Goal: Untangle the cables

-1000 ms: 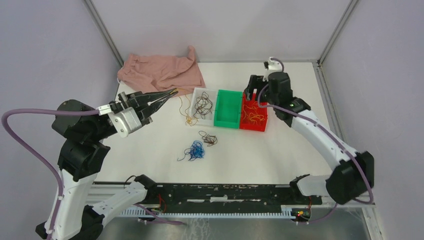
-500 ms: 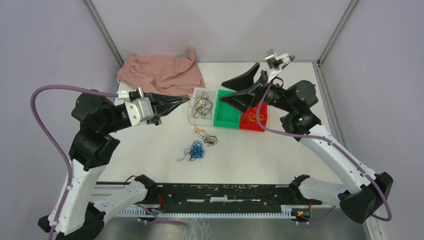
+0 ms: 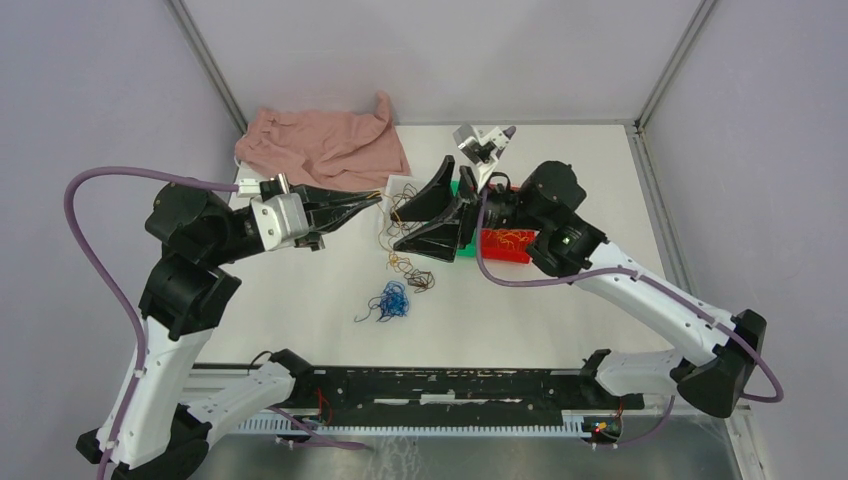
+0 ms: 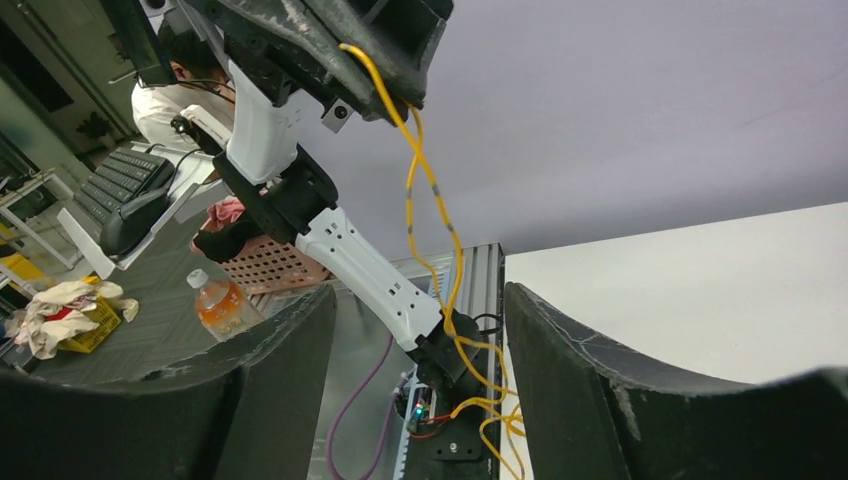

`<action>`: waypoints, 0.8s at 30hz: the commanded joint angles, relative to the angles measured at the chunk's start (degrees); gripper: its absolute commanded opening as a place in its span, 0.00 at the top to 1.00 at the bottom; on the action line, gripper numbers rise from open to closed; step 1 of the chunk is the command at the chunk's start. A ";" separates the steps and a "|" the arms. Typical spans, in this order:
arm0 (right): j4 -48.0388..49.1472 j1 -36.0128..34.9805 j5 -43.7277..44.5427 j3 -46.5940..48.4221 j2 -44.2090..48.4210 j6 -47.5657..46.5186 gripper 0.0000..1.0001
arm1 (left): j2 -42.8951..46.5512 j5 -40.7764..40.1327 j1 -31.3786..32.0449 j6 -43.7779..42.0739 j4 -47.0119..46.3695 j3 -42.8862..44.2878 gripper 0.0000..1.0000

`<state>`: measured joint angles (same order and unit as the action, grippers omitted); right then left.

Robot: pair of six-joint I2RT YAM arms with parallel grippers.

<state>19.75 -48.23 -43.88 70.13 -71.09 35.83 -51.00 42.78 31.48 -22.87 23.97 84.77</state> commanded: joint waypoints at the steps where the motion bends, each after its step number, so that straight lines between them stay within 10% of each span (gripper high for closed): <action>1: -2.90 -1.85 1.85 5.10 -2.44 -3.84 0.33 | 0.03 1.76 0.00 3.24 -1.03 0.87 0.97; 4: -4.90 -2.64 3.78 6.11 -3.53 -5.45 0.46 | 0.02 1.70 -0.02 3.31 -0.96 1.05 0.97; 8: -8.85 -2.63 8.21 5.92 -2.17 -8.36 0.96 | 0.11 1.37 0.03 1.96 0.75 1.94 0.97; 17: -11.63 -2.66 11.84 5.19 1.84 -10.24 0.99 | 0.24 1.33 -0.01 1.67 1.86 1.54 0.95; 21: -10.08 -2.65 13.55 4.83 2.44 -8.95 0.99 | -0.13 -0.02 -0.01 5.34 2.41 1.17 0.11; 24: -7.66 -2.64 16.82 4.52 3.48 -8.33 1.00 | 0.84 -0.27 -0.01 8.97 1.24 -2.03 0.01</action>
<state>7.68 -50.65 -31.53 73.71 -69.89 26.87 -50.98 43.46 31.48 -19.97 26.89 84.73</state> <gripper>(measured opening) 0.014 0.977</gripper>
